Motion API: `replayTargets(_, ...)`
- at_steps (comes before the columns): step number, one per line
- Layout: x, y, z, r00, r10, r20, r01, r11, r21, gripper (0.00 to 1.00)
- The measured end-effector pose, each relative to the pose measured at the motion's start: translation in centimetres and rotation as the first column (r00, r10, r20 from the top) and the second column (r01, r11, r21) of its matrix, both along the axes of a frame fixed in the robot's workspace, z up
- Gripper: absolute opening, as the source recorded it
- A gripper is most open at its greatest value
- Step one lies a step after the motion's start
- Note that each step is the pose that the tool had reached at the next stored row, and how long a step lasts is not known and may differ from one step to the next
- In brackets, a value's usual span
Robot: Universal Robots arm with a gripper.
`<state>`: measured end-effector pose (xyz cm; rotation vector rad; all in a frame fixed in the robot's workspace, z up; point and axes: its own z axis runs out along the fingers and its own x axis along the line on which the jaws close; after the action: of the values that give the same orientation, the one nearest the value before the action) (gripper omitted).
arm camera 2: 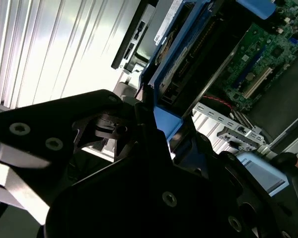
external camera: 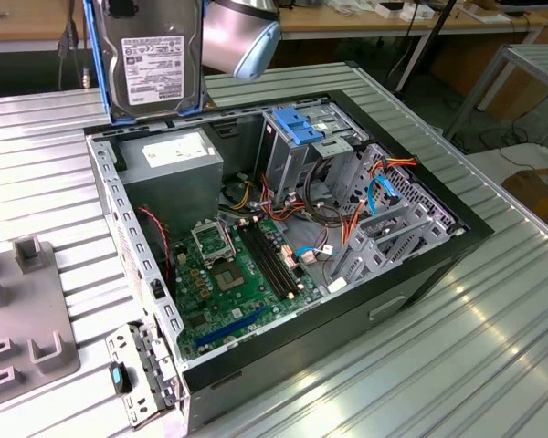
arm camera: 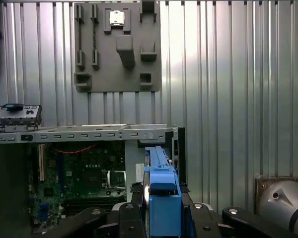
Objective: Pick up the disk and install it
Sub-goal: 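Pick up the disk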
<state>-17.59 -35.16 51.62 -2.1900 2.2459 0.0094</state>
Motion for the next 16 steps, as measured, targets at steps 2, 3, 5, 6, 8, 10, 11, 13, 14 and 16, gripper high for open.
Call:
replayTargets(2, 0.88, 0.00, -0.01, 1.0000, 0.000, 0.0001, 0.000, 1.0000, 0.0001, 0.37)
replayTargets(3, 1.11, 0.00, 0.00, 1.0000, 0.000, 0.0001, 0.000, 1.0000, 0.0001, 0.37)
replayTargets(5, 1.38, 0.00, 0.00, 1.0000, 0.000, 0.0001, 0.000, 1.0000, 0.0001, 0.37)
replayTargets(6, 1.40, 0.00, 0.00, 1.0000, 0.000, 0.0000, 0.000, 1.0000, 0.0000, 0.37)
replayTargets(8, 1.42, 0.00, 0.00, 1.0000, 0.000, 0.0001, 0.000, 1.0000, 0.0000, 0.37)
replayTargets(10, 1.69, 0.00, -0.01, 1.0000, 0.000, 0.0001, 0.000, 1.0000, 0.0001, 0.37)
replayTargets(11, 1.89, 0.00, 0.00, 1.0000, 0.000, 0.0000, 0.000, 1.0000, 0.0000, 0.37)
replayTargets(13, 3.38, 0.00, 0.00, 1.0000, 0.000, 0.0001, 0.000, 1.0000, 0.0000, 0.37)
replayTargets(14, 4.01, 0.00, 0.00, 1.0000, 0.000, 0.0000, 0.000, 1.0000, 0.0000, 0.37)
replayTargets(16, 5.06, 0.00, 0.00, 1.0000, 0.000, 0.0000, 0.000, 1.0000, 0.0000, 0.37)
